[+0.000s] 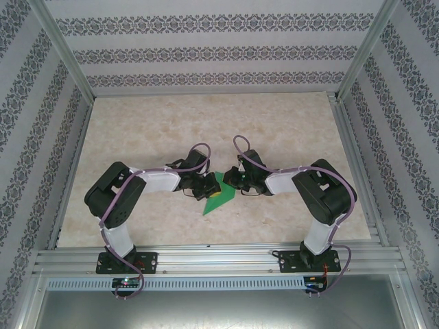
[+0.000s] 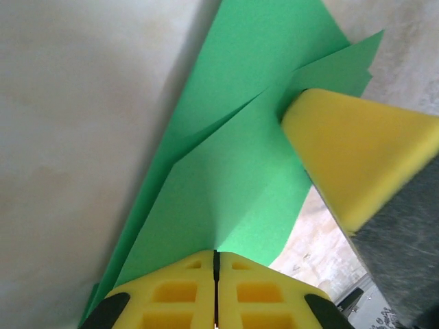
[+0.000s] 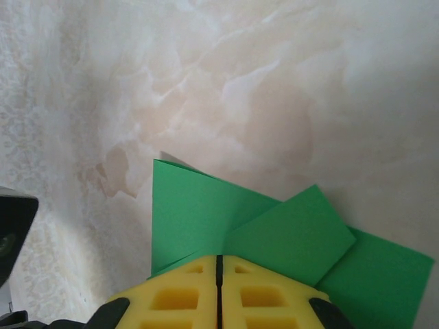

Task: Fold a paper plane with a square sheet of paper (pick it up from the middle)
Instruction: Fourth fold the wing at the center of the table.

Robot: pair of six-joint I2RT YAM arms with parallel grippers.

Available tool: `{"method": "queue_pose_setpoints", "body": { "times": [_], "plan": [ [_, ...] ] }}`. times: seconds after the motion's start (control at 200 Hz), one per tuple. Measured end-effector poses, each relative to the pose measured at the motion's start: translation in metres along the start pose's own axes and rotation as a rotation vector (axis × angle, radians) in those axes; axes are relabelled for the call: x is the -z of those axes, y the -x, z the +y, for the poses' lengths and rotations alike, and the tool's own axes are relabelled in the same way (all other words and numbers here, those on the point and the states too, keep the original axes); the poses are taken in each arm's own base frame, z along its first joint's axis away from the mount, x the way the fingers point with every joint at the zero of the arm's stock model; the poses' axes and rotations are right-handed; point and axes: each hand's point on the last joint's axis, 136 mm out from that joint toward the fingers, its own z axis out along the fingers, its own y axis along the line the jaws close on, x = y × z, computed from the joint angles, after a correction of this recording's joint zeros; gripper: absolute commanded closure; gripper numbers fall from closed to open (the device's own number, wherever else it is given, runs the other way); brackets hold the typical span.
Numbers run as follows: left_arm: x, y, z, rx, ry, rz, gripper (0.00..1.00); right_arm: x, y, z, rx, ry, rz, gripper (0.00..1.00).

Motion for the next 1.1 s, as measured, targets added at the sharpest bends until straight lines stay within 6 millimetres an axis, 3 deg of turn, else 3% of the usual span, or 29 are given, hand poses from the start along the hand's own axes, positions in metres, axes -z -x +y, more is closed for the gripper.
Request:
{"method": "queue_pose_setpoints", "body": {
  "times": [0.275,0.944,1.099],
  "plan": [
    [0.002,-0.019,0.012,-0.054,0.093,0.051,0.93,-0.001,0.0,-0.001,-0.005,-0.013,0.006,0.92],
    [0.046,-0.079,0.075,-0.092,0.227,0.13,0.91,-0.001,0.001,-0.001,-0.007,-0.02,0.011,0.92],
    [0.062,-0.082,0.067,-0.121,0.21,0.107,0.87,-0.002,0.002,0.0,0.007,-0.033,0.02,0.92]
  ]
}}
